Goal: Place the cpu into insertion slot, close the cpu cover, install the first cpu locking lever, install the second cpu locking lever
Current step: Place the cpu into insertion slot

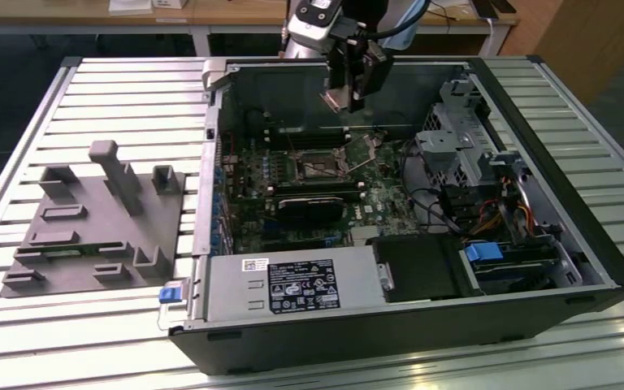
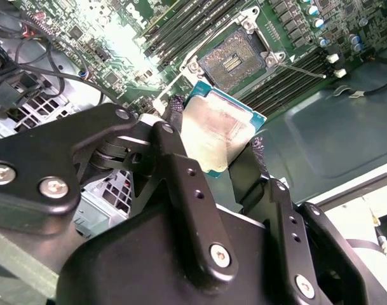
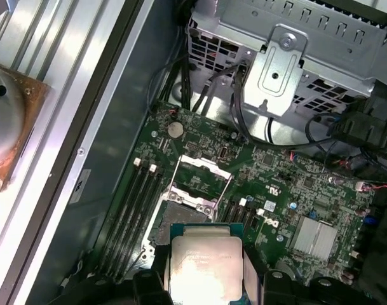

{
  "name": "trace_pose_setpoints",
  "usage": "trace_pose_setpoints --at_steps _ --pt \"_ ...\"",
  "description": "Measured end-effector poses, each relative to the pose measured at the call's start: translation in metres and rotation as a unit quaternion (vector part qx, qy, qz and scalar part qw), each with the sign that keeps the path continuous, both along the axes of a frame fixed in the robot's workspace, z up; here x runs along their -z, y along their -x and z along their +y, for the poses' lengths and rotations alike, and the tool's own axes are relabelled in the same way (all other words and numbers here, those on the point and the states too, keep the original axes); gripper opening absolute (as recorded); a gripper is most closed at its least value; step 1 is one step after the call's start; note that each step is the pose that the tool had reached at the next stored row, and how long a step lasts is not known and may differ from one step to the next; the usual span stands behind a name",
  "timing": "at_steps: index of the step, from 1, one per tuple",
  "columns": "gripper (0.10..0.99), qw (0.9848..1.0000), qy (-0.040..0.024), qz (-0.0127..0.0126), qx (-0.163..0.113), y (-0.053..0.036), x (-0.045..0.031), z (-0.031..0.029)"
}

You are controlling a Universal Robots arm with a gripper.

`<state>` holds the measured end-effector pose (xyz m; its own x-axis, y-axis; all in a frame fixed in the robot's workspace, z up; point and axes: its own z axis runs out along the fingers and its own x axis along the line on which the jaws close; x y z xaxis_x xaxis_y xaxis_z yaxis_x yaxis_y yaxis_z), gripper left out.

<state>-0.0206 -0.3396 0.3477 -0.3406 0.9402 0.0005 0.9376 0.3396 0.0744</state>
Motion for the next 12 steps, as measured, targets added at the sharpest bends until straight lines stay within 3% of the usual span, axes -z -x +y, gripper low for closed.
trace_pose_setpoints --at_steps 12 --pt "0.541 0.9991 0.0000 0.0003 0.044 0.0001 0.0037 0.0027"
